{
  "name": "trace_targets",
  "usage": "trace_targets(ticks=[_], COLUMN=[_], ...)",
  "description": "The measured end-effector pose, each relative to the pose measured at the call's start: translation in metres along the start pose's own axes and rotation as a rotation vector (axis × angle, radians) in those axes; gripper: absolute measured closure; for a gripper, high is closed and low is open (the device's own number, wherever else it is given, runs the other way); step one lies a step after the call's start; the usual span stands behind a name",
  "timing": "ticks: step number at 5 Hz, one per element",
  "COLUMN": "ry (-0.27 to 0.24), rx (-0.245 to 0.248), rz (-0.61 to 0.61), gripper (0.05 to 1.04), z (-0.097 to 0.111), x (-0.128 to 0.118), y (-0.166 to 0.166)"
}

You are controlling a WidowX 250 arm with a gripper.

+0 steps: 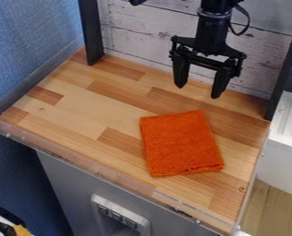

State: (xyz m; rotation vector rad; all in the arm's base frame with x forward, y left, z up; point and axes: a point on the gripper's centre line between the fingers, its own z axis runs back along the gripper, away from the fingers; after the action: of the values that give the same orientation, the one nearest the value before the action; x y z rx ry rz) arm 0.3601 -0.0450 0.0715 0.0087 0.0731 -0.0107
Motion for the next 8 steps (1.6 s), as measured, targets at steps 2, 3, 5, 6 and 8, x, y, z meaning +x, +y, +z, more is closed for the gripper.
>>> trace_targets(ticks=[2, 3, 5, 6, 8], ry=[0.026, -0.034, -0.114, -0.131, -0.116], rx=[0.001, 0.003, 0.007, 0.005, -0.004], rz=[-0.149, -0.254, -0.473, -0.553, -0.652], gripper=[0.087, 0.085, 0.085, 0.087, 0.406], z=[-0.025, -0.016, -0.013, -0.009, -0.014], x=[-0.015, -0.020, -0.038, -0.046, -0.058], y=[0.001, 0.001, -0.003, -0.003, -0.004])
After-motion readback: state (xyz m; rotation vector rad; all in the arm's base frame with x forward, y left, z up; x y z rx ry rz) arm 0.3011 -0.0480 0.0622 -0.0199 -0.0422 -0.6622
